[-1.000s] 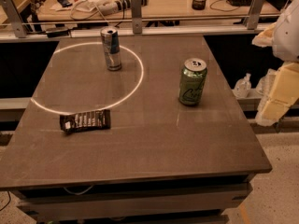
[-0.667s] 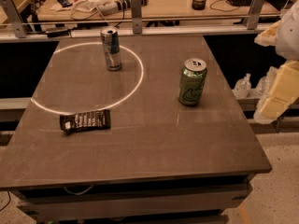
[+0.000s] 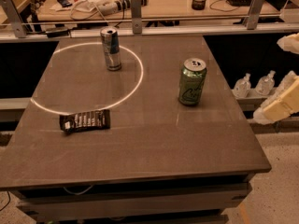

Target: Move green can near redbull can

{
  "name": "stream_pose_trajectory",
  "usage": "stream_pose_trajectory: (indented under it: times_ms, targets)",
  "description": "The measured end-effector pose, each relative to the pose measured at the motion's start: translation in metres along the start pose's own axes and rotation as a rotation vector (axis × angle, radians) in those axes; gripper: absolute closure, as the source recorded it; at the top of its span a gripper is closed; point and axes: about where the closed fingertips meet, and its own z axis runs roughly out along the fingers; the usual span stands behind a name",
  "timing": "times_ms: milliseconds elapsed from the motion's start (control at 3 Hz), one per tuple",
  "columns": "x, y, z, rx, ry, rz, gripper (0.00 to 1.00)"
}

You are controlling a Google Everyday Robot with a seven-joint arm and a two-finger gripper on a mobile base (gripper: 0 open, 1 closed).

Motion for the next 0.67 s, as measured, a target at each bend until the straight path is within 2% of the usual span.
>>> stream_pose_trajectory:
  times_ms: [333, 667]
  targets:
    - [-0.014, -0.022, 0.049, -0.007, -0.205, 0.019, 0.0]
    - [-0.024, -0.062, 0.116, -0.033, -0.384, 0.038, 0.0]
